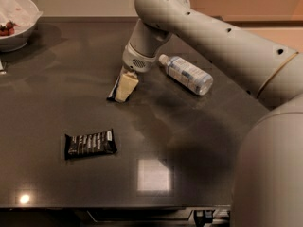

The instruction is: Move rxbar blueberry near rxbar chocolate

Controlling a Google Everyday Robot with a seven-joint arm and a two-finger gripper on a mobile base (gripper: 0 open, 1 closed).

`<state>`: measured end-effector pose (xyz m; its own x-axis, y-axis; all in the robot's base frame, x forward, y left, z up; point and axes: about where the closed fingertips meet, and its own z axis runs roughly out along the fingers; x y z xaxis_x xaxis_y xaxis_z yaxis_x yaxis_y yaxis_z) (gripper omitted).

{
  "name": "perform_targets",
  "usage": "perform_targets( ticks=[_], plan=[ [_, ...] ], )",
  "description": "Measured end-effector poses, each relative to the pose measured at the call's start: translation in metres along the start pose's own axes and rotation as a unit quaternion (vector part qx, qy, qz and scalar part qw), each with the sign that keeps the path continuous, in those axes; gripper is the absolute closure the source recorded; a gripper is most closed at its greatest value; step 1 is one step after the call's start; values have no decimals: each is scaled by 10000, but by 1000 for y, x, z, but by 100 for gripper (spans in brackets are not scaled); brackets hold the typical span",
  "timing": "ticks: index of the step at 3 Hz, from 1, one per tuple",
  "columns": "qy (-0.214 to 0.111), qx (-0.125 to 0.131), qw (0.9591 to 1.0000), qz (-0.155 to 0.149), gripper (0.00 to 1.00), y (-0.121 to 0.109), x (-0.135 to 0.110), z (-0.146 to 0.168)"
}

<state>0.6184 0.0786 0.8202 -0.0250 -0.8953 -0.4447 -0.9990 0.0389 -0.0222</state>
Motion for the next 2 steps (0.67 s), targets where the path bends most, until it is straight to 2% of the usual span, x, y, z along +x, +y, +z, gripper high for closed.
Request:
perform_targets(
  ticks=[1,2],
  plan=[
    [0,-1,10000,-1,88,0,-2,-3],
    [0,-1,10000,-1,100,0,-2,-3]
  ],
)
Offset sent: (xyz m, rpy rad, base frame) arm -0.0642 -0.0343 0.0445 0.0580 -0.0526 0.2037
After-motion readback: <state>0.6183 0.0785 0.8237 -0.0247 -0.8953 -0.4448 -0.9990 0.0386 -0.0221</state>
